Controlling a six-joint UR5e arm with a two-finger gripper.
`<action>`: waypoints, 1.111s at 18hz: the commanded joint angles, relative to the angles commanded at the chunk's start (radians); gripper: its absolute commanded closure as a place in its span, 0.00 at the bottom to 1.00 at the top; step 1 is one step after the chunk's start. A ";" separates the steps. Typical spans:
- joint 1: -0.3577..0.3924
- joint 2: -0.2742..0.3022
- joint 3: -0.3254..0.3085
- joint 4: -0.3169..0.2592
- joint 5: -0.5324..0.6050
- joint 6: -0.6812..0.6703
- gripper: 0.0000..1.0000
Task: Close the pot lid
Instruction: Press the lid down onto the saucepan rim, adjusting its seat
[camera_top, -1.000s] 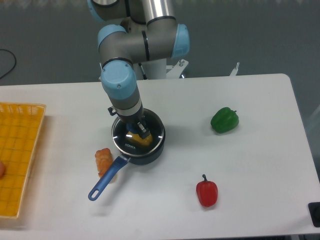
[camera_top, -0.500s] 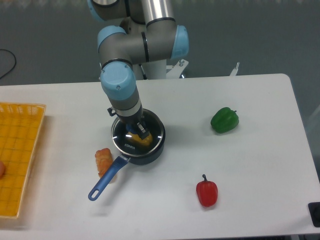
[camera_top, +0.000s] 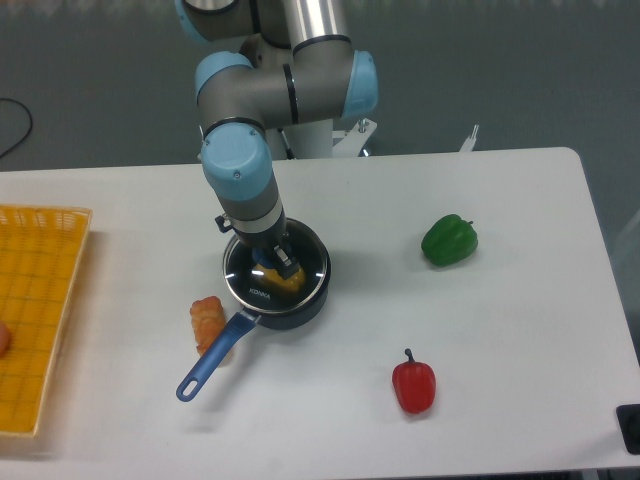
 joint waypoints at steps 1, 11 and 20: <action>0.000 -0.002 0.000 0.000 0.000 -0.002 0.39; 0.000 -0.008 -0.003 0.014 0.002 0.002 0.38; 0.002 -0.008 -0.003 0.012 0.002 0.020 0.38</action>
